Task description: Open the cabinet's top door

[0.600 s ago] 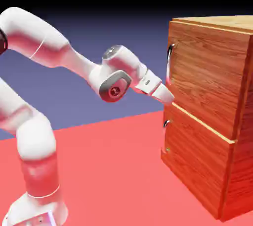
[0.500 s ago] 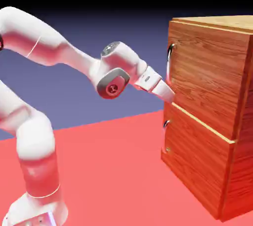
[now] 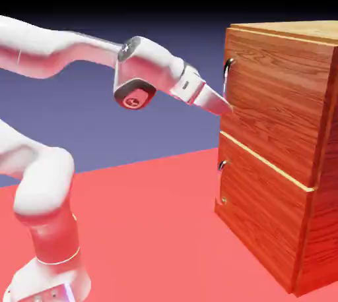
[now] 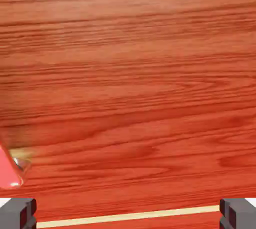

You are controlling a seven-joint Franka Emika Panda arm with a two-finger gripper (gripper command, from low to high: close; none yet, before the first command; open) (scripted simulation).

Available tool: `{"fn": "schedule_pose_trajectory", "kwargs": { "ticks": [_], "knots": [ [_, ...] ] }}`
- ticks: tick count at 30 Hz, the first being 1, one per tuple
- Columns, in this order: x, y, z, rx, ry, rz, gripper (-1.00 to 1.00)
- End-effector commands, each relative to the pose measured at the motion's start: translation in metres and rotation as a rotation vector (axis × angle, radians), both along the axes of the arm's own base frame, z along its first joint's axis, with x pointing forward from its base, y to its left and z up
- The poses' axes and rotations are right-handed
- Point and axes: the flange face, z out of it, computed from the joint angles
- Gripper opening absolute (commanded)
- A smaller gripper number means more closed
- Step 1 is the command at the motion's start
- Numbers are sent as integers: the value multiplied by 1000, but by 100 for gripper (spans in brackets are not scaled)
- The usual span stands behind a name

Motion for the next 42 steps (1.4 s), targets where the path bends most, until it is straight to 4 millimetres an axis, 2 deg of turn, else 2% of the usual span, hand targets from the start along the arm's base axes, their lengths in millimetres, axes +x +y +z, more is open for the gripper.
{"fn": "schedule_pose_trajectory", "kwargs": {
  "ticks": [1,11,20,31,39,41,42],
  "knots": [
    [-2,1,2,3,-13,-2,0],
    [-17,19,17,16,-147,-10,0],
    [-20,44,13,2,-272,-5,0],
    [-7,77,-14,-47,-420,2,0],
    [14,94,-48,-101,-521,-2,0],
    [16,95,-50,-105,-528,-3,0],
    [26,96,-50,-107,-528,-3,0]
  ]
}}
